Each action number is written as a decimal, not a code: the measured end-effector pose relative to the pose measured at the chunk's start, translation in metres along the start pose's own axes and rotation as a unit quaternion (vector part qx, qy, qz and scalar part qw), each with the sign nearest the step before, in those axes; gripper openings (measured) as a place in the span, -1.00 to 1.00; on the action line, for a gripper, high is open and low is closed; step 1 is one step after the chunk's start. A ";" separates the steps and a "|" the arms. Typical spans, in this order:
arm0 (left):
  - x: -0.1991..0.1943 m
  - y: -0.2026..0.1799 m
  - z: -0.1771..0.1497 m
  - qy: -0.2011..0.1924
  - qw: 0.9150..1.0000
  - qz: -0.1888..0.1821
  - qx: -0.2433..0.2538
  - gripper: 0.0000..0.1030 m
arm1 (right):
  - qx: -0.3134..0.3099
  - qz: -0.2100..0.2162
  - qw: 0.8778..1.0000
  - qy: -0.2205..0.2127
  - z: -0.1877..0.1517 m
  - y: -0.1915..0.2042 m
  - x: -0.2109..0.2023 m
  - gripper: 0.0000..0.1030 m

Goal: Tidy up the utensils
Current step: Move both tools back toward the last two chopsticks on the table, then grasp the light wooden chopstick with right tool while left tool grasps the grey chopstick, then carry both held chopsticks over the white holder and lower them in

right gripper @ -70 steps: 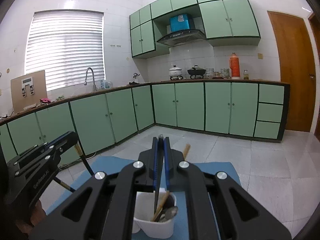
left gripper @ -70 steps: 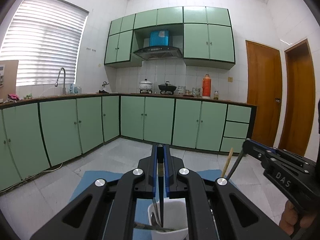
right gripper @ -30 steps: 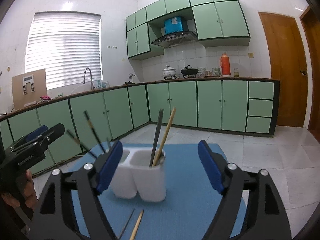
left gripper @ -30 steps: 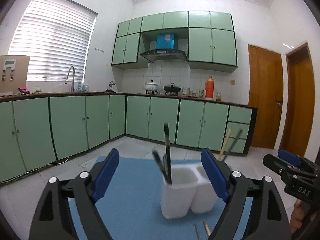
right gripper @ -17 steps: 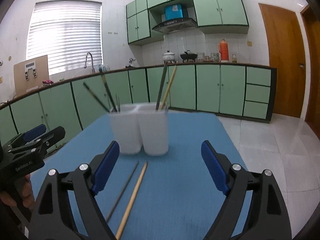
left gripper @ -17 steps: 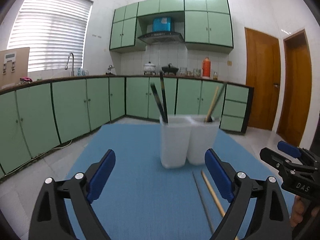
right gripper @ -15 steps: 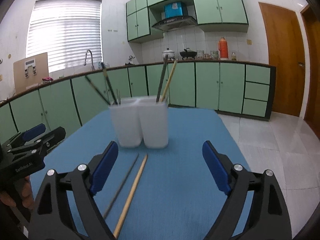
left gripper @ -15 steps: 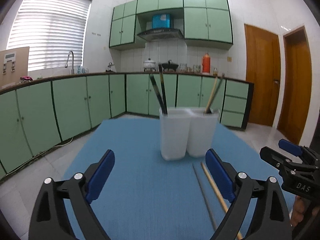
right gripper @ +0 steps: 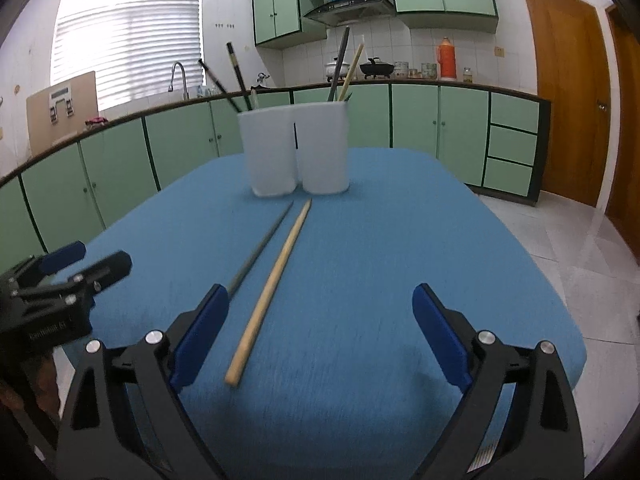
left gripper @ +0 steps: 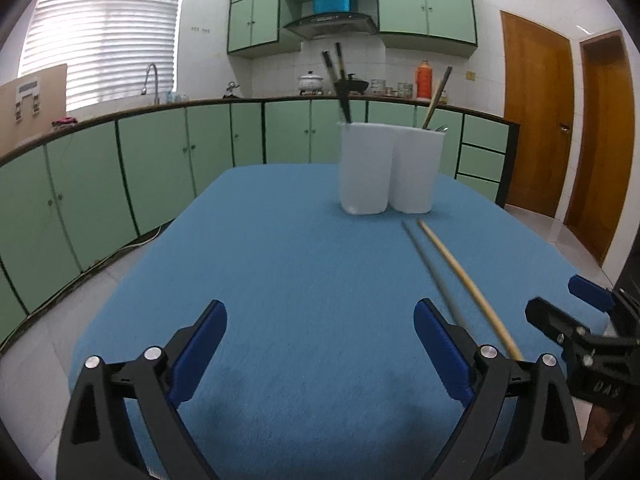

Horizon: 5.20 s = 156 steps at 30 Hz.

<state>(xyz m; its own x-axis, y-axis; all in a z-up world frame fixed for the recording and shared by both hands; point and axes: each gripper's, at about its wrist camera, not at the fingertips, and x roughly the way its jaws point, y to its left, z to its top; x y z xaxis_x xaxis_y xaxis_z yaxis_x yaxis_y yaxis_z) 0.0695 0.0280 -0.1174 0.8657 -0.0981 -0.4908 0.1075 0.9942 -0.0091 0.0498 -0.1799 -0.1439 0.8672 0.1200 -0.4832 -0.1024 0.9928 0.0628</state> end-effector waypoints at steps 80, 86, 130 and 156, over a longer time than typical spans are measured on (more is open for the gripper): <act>-0.034 -0.085 -0.013 -0.021 0.997 -0.061 0.053 -0.85 | 0.014 -0.053 0.994 -0.092 -0.034 -0.021 -0.054 -0.89; -0.062 -0.081 0.020 -0.078 0.993 -0.063 0.061 -0.86 | -0.011 -0.050 0.991 -0.127 -0.001 -0.022 -0.074 -0.89; -0.089 -0.051 0.219 -0.222 0.970 -0.092 0.027 -0.87 | -0.028 0.076 0.981 -0.178 0.254 -0.042 -0.090 -0.89; 0.085 -0.062 0.285 -0.202 0.978 -0.049 0.017 -0.87 | -0.032 0.053 0.989 -0.134 0.309 -0.036 0.073 -0.88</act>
<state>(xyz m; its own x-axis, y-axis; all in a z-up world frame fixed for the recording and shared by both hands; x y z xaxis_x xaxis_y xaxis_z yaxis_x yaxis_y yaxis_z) 0.2759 -0.0548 0.0891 0.9722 -0.2092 -0.1051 0.2097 0.9777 -0.0063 0.2674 -0.2085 0.0886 0.9474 0.2257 -0.2270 -0.2223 0.9741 0.0409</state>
